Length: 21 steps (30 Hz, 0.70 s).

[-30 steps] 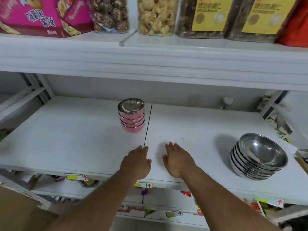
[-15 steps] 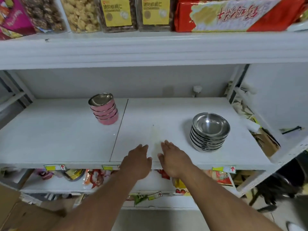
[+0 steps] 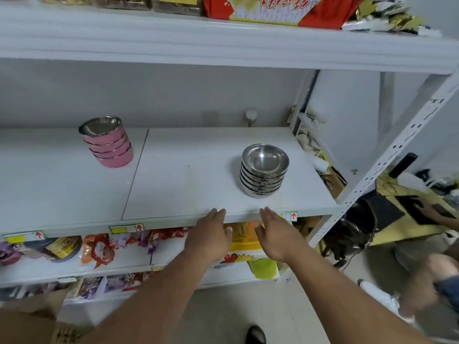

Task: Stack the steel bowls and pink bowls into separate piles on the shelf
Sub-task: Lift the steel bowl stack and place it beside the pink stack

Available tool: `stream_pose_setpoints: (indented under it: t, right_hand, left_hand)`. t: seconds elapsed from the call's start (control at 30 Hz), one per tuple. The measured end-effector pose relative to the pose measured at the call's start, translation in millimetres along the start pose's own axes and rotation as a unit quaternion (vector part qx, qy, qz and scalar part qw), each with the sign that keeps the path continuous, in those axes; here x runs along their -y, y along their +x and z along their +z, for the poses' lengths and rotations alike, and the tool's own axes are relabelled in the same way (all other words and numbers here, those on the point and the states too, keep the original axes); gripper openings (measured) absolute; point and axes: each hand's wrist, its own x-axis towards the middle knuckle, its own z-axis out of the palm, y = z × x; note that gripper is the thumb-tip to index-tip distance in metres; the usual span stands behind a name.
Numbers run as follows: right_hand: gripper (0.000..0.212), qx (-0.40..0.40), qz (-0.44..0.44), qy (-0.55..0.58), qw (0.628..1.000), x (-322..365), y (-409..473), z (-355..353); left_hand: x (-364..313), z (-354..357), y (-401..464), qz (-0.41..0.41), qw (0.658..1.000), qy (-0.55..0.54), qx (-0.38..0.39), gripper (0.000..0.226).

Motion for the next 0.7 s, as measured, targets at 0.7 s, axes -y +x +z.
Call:
stream_pose_setpoints:
  t: [0.7]
  right_hand:
    - [0.062,-0.006,0.123,0.493,0.861,-120,115,-67]
  left_hand:
    - [-88,31,125,-0.176,0.854,-0.466,-0.152,0.058]
